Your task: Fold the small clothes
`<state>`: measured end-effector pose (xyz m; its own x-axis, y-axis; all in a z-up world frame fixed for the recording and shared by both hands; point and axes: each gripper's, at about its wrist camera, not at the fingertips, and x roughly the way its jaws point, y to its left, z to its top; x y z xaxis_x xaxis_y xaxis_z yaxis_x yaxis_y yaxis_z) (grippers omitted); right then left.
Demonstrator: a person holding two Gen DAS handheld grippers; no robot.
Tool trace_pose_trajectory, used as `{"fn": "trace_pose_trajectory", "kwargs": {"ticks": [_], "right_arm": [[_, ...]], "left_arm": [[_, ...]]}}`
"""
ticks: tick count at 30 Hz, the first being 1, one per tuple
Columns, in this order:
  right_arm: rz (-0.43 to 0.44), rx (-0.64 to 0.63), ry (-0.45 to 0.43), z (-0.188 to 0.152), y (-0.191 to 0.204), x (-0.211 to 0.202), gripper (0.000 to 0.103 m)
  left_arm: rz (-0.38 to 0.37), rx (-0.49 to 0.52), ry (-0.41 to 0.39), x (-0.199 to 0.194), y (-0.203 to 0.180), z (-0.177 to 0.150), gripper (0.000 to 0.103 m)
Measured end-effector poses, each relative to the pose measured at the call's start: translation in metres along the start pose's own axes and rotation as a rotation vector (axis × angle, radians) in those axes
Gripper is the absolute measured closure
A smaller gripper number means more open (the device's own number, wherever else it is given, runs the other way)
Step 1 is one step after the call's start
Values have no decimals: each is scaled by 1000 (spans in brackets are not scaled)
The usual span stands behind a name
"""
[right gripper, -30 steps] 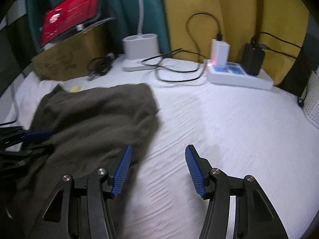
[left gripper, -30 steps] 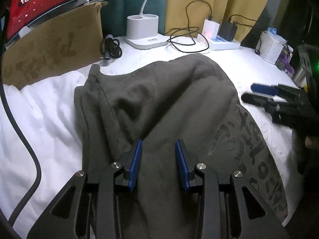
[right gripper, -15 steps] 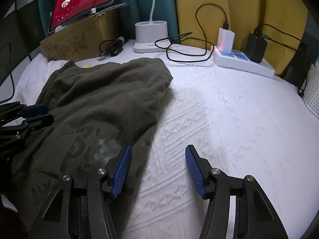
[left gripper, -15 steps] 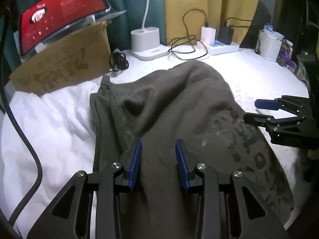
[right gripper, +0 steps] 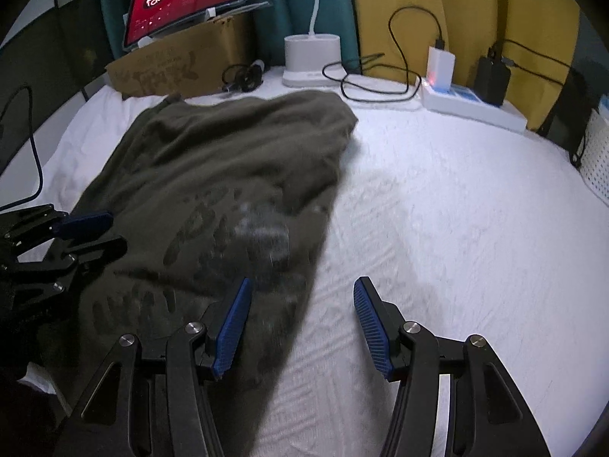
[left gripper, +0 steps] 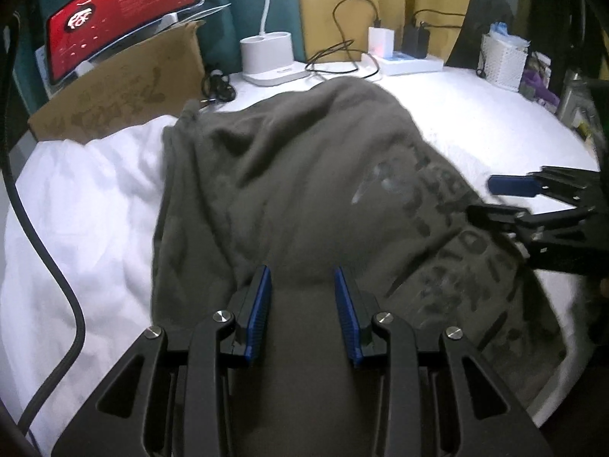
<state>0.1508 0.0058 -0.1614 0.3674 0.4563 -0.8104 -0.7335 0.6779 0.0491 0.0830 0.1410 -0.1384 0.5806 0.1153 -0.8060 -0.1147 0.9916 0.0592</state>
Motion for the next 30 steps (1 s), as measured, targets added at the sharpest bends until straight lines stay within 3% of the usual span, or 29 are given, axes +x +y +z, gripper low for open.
{"fn": "trace_pose_trajectory", "kwargs": {"ticks": [5,8,16,25,30], "right_arm": [[-6,15,-9,-11,-4,-7,44],[-13,29,-14,-17,-9,-13,44],[-25,82,-47,-37,-27,-39,44],[-65,149,-99,-66,-54,-77,44],[-96,193,-133,-83,-72,-99,44]], "left_arm": [[109,31,-23,-6,-6,-7,68],[133,13,-12,-8,-2,-8,68],[89,17,-28,-26,-24,-11,68],[-27,27,-60,-42,-68,-11,67],[-79,49,-95,-55,-95,-6,52]]}}
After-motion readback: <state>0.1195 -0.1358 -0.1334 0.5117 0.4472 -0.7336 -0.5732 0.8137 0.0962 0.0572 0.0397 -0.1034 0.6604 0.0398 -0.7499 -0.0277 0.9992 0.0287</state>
